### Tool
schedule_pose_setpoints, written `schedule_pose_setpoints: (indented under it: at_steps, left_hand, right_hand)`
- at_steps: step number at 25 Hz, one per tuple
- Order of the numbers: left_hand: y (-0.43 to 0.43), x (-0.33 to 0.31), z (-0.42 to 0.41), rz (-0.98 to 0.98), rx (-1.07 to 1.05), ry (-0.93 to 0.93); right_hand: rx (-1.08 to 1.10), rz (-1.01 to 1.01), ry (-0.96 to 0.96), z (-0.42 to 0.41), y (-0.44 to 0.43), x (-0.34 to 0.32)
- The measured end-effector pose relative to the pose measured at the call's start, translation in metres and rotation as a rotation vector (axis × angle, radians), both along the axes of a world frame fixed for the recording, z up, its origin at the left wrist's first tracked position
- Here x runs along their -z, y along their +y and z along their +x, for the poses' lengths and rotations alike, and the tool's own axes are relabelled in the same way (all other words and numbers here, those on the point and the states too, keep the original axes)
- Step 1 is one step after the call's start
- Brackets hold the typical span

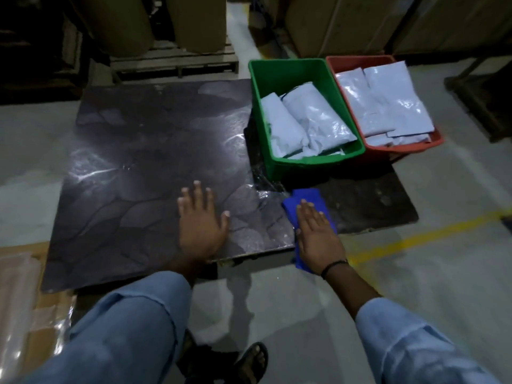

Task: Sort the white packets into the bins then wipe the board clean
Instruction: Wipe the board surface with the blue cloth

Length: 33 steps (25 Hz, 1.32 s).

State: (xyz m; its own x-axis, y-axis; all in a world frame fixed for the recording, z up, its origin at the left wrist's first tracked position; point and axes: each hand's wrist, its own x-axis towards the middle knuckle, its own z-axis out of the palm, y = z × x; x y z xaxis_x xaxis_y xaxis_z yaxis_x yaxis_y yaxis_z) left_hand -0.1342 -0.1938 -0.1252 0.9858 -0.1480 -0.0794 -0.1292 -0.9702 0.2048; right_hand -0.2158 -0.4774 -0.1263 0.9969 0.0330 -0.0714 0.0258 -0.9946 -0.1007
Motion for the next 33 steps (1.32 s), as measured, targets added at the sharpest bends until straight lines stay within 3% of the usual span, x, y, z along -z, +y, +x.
schedule_pose_setpoints:
  at_steps: [4,6,10,11,12,14,15,16,18,20,21,23,25,26,28,29,30,33]
  left_hand:
    - [-0.125,-0.004,-0.004,-0.066,0.126,0.057]
    - [-0.158,0.006,-0.013,-0.042,0.105,0.038]
    - [-0.164,0.015,-0.012,0.004,0.076,-0.041]
    - [-0.166,0.015,-0.012,0.008,0.077,-0.039]
    - [-0.168,0.015,-0.012,0.007,0.085,-0.045]
    - [-0.170,0.015,-0.012,-0.003,0.077,-0.046]
    - [-0.169,0.015,-0.012,-0.005,0.065,-0.044]
    - [-0.168,0.016,-0.012,-0.003,0.064,-0.045]
    - [-0.168,0.017,-0.012,0.003,0.070,-0.066]
    - [-0.167,0.018,-0.012,-0.006,0.060,-0.078]
    - [-0.168,0.019,-0.012,-0.014,0.063,-0.084]
    - [-0.168,0.021,-0.011,-0.021,0.061,-0.108]
    - [-0.168,0.020,-0.012,-0.020,0.051,-0.118]
    - [-0.167,0.020,-0.013,-0.021,0.052,-0.118]
    - [-0.169,0.018,-0.013,-0.024,0.056,-0.132]
    - [-0.170,0.018,-0.012,-0.021,0.049,-0.129]
    - [-0.171,0.018,-0.012,-0.020,0.043,-0.119]
    - [-0.170,0.020,-0.013,-0.011,0.049,-0.108]
  right_hand:
    - [0.389,0.070,0.056,0.035,-0.074,-0.009]
    - [0.425,0.092,0.013,0.044,-0.071,-0.007]
    - [-0.233,0.043,0.021,0.019,-0.050,0.008]
    - [-0.259,0.040,0.014,0.024,-0.068,0.009]
    - [-0.128,0.039,-0.021,0.033,-0.087,0.007]
    - [0.358,0.081,-0.089,0.057,-0.107,0.002]
    - [0.473,0.102,-0.091,0.064,-0.095,0.003]
    - [0.442,0.104,-0.071,0.064,-0.074,0.004]
    - [0.103,0.036,-0.068,0.041,-0.044,0.017]
    - [-0.046,0.060,-0.062,0.037,-0.084,0.011]
    - [0.072,0.072,-0.105,0.045,-0.114,0.010]
    - [0.508,0.045,-0.159,0.064,-0.162,0.004]
    - [0.693,0.038,-0.133,0.076,-0.151,0.007]
    - [0.643,0.045,-0.130,0.075,-0.129,0.010]
    - [0.259,0.026,-0.136,0.055,-0.112,0.015]
    - [0.092,0.029,-0.103,0.047,-0.127,0.014]
    - [0.059,0.010,-0.116,0.045,-0.150,0.012]
    - [0.591,-0.033,-0.143,0.058,-0.208,0.004]
